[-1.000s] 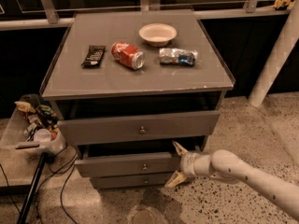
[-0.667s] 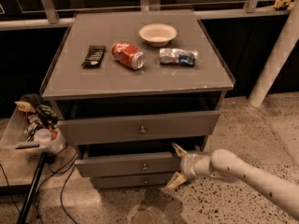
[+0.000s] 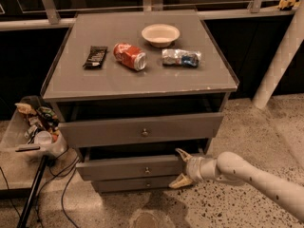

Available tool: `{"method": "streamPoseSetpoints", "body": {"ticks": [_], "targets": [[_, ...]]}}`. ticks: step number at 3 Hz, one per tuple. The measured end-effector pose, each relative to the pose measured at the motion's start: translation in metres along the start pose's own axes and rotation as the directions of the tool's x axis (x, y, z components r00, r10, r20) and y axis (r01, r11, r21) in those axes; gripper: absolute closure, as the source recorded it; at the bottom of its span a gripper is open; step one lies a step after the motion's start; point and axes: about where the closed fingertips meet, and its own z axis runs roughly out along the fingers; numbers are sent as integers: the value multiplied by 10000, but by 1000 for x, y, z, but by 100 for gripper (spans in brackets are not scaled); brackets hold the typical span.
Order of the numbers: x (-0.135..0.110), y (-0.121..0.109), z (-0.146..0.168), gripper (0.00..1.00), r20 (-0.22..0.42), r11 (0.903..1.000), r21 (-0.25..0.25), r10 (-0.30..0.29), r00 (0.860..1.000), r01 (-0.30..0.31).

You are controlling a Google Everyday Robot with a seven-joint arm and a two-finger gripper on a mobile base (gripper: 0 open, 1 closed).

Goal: Open middle drawer

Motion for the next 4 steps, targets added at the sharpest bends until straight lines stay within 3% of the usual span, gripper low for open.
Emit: {"method": "streamPoseSetpoints", "body": {"ticks": [3, 4], "targets": [[0, 0, 0, 89, 1, 10000, -2, 0, 10000, 0], [0, 0, 0, 100, 1, 10000, -2, 0, 10000, 0]]}}
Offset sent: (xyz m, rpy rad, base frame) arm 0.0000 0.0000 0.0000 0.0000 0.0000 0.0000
